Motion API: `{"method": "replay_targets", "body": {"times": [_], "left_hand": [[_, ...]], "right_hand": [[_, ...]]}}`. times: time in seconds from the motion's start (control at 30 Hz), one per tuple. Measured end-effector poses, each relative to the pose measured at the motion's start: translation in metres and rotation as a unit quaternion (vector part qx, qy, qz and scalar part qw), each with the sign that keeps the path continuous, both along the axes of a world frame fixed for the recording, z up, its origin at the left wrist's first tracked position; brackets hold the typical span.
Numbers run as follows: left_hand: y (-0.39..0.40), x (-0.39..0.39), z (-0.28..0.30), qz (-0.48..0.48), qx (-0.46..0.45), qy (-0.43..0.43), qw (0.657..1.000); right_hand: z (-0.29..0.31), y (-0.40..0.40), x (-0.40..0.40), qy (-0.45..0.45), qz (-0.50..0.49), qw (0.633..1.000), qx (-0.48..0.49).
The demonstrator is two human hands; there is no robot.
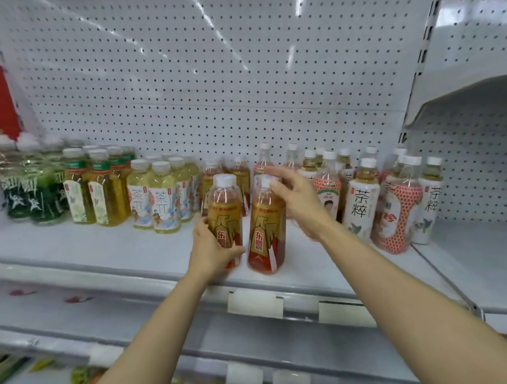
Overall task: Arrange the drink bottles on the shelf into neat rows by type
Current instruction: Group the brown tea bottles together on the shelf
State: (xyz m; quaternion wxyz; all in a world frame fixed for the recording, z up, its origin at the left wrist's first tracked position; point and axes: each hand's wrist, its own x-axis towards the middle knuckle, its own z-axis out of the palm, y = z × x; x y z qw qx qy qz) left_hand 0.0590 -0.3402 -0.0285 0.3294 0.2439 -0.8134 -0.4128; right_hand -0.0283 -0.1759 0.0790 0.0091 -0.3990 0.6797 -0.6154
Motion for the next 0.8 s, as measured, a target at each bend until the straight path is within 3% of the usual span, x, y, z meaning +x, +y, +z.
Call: {"method": "replay_targets", "body": {"times": [0.23,0.43,0.57,0.8], "left_hand": [[-0.023,0.001,-0.004,-0.029,-0.008,-0.004,1.0],[-0.037,-0.003,-0.007,-0.01,-0.081,-0.039,0.996],[-0.048,-0.011,-0.008,-0.002,-0.091,-0.039,0.995],[-0.072,-0.021,-0.004,0.014,-0.057,-0.041,0.997]], "right_hand": [[-0.017,-0.005,0.007,-0.033,0.008,0.999,-0.025],[-0.085,-0.016,0.016,-0.041,-0.21,0.967,0.142],[-0.095,-0.028,0.016,-0.046,-0.266,0.955,0.121],[-0.093,-0.075,-0.003,-0.074,-0.267,0.958,0.07]]}}
